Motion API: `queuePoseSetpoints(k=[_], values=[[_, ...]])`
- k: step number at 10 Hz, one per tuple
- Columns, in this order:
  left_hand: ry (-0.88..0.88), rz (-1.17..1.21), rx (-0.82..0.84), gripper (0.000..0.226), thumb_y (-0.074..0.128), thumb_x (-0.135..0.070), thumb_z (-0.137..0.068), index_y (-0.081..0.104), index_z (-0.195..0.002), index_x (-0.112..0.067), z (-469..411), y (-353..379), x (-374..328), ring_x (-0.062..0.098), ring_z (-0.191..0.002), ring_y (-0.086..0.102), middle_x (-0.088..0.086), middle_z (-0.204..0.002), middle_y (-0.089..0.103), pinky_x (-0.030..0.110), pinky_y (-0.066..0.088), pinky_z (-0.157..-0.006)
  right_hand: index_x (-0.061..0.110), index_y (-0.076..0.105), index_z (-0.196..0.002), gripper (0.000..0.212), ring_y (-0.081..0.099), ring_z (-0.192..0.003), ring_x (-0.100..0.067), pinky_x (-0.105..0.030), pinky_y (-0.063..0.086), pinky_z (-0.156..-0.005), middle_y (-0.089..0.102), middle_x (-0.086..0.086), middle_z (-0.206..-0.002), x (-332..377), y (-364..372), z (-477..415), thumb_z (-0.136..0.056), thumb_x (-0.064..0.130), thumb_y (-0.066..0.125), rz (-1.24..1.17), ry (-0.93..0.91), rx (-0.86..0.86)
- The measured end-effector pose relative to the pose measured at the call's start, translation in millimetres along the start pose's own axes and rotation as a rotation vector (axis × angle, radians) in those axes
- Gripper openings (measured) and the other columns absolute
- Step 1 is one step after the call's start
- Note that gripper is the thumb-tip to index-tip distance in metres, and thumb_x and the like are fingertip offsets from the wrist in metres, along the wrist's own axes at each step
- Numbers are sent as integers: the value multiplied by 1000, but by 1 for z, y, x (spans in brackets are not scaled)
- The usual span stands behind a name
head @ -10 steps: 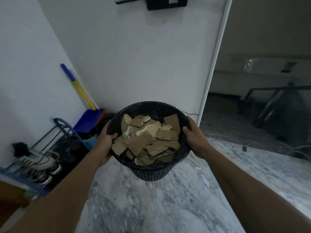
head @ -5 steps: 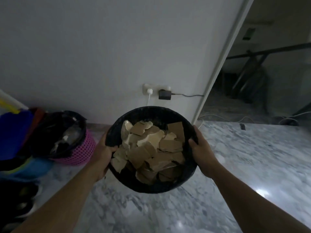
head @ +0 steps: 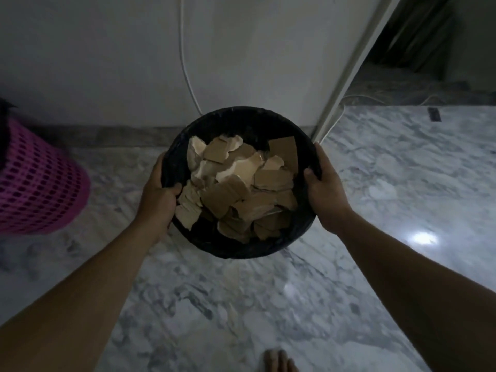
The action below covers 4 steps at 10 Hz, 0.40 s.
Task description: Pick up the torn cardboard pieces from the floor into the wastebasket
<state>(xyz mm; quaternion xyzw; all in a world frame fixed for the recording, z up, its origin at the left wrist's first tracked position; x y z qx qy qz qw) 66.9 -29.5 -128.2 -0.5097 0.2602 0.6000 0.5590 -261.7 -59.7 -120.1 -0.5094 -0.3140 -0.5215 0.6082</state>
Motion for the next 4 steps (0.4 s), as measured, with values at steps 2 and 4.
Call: queuePoseSetpoints(k=[2,4], values=[[-40,-63,14,72,48,3,-100,34,-153,-42,-22,14,35,16,-134,48,-6,-151,48,42,41,-113,39,23,-158,61,45,-137,-16,-45,38,-116,47,13,-149,-40,9,-10,-105,15,44,91,11,17],[-132,-104,147,80,60,-12,-94,25,-154,-51,-36,4,17,22,-138,46,-6,-156,43,46,38,-115,35,-7,-161,84,46,-139,-29,-36,49,-87,38,-2,-159,-18,5,-3,-104,39,53,175,197,150]])
Point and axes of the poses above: each hand's wrist, its own z-axis away from the middle knuckle, its own y-axis out of the palm, x = y × z, the point moved 3 cm from there along -z, towards the middle knuckle
